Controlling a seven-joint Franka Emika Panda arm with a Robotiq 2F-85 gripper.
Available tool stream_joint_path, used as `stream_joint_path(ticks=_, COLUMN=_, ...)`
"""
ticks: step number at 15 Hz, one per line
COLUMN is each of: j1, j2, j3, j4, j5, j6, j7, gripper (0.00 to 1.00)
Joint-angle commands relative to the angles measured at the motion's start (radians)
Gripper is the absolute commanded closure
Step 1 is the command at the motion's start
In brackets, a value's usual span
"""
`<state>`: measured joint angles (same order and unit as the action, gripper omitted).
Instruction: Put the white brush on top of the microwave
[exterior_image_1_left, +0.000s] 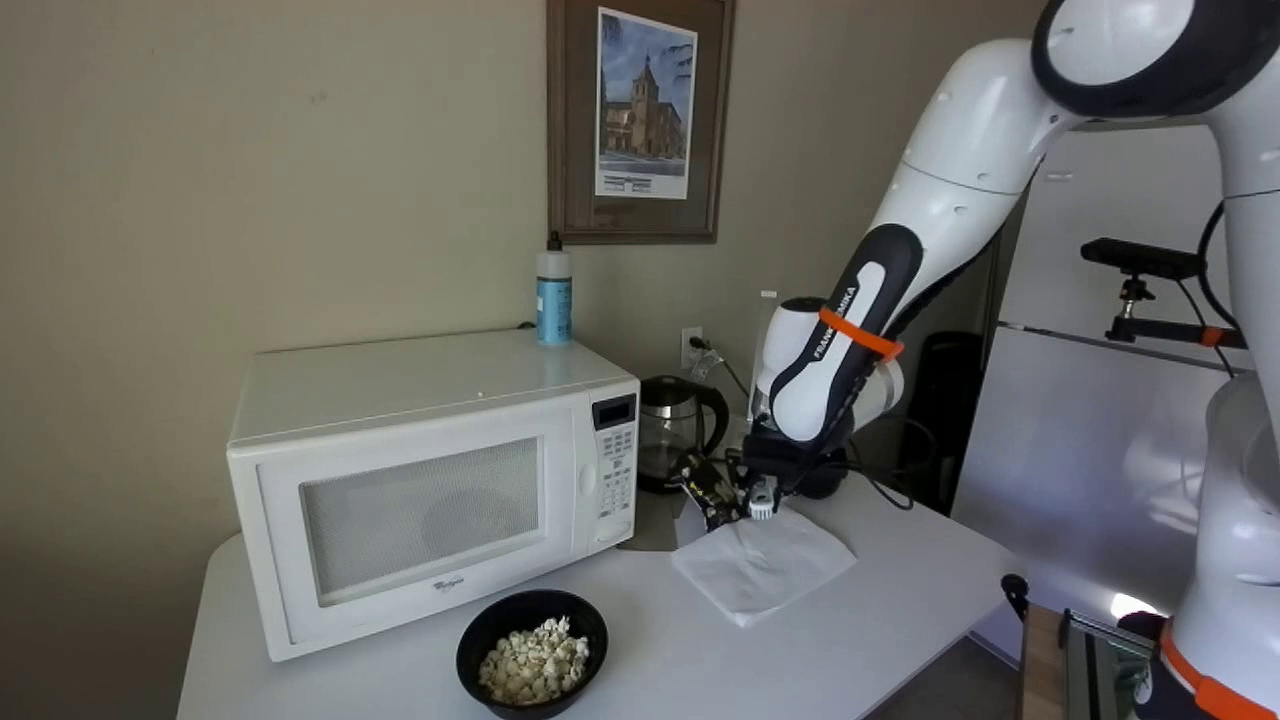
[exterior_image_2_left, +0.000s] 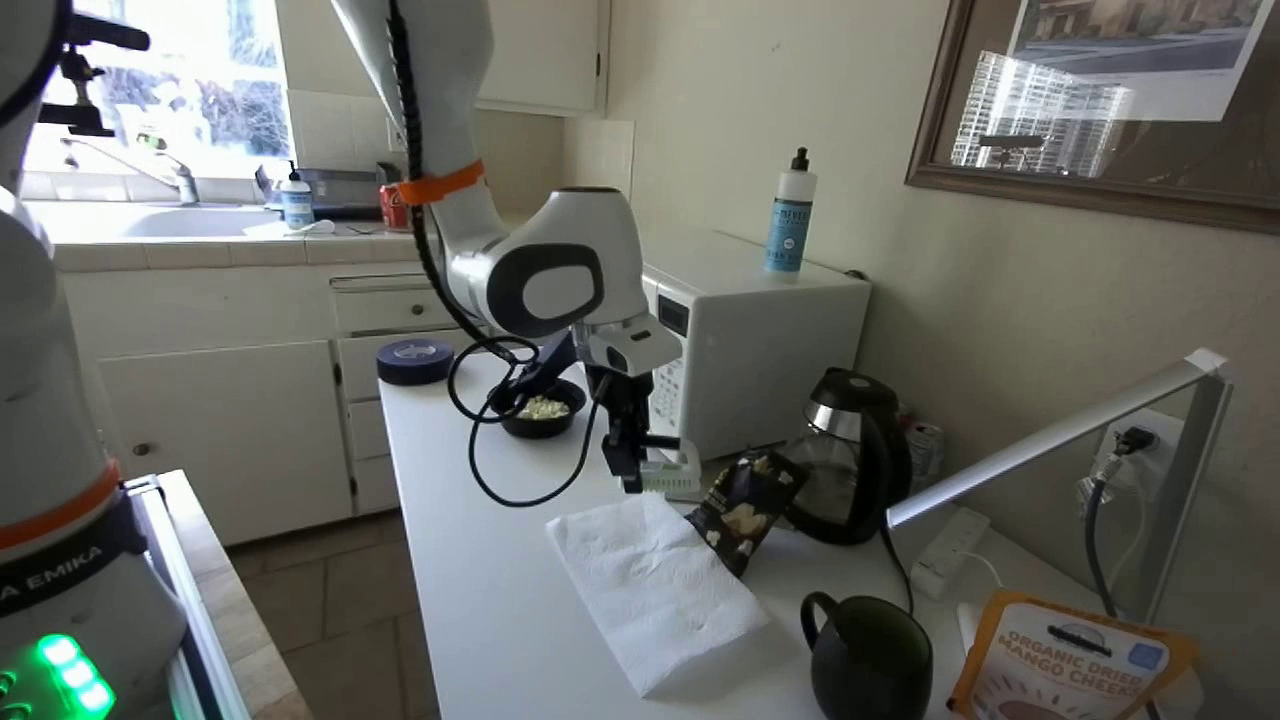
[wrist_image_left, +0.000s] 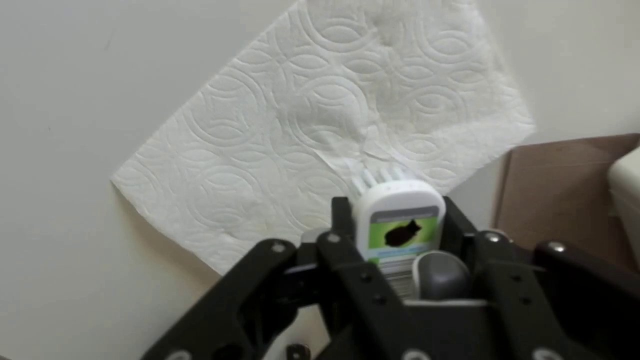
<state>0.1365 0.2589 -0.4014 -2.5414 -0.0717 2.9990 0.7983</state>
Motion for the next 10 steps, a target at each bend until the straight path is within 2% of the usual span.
stream_joint_path(ticks=1, j1=0.121, j2=-0.208, j3=-0.122, j4=-0.097, j5=-0.179, j6=0.006, j7=0.019, gripper=0.81)
stream_joint_path(ticks=2, j1=0.144, j2=-0.255, j3=-0.148, j4=-0.097, j5=-0.251, j6=-0.006, j7=0.040, gripper=0.81)
stream_joint_path(ticks=4, j1=0.145, j2=-0.356, j3=-0.136, j4=-0.088, j5=-0.332, j6=-0.049, j7=0.044, gripper=0.81)
stream_joint_path(ticks=6, j1=0.145, j2=-0.447, j3=-0.098, j4=-0.088, j5=-0.347, j6=-0.090, j7=0.015, gripper=0.81)
stream_joint_path(ticks=8, j1=0.172, j2=-0.528, j3=-0.079, j4=-0.087, j5=-0.306, j6=-0.156, j7=-0.026, gripper=0.81)
stream_joint_path(ticks=9, j1=0.035, j2=-0.547, j3=0.094, j4=-0.093, j5=-0.158, j6=-0.188, j7=-0.150, gripper=0.81)
stream_joint_path(ticks=10, j1=-0.022, j2=-0.452, j3=0.121, j4=-0.064, j5=-0.166, j6=-0.115, j7=-0.111, gripper=0.56)
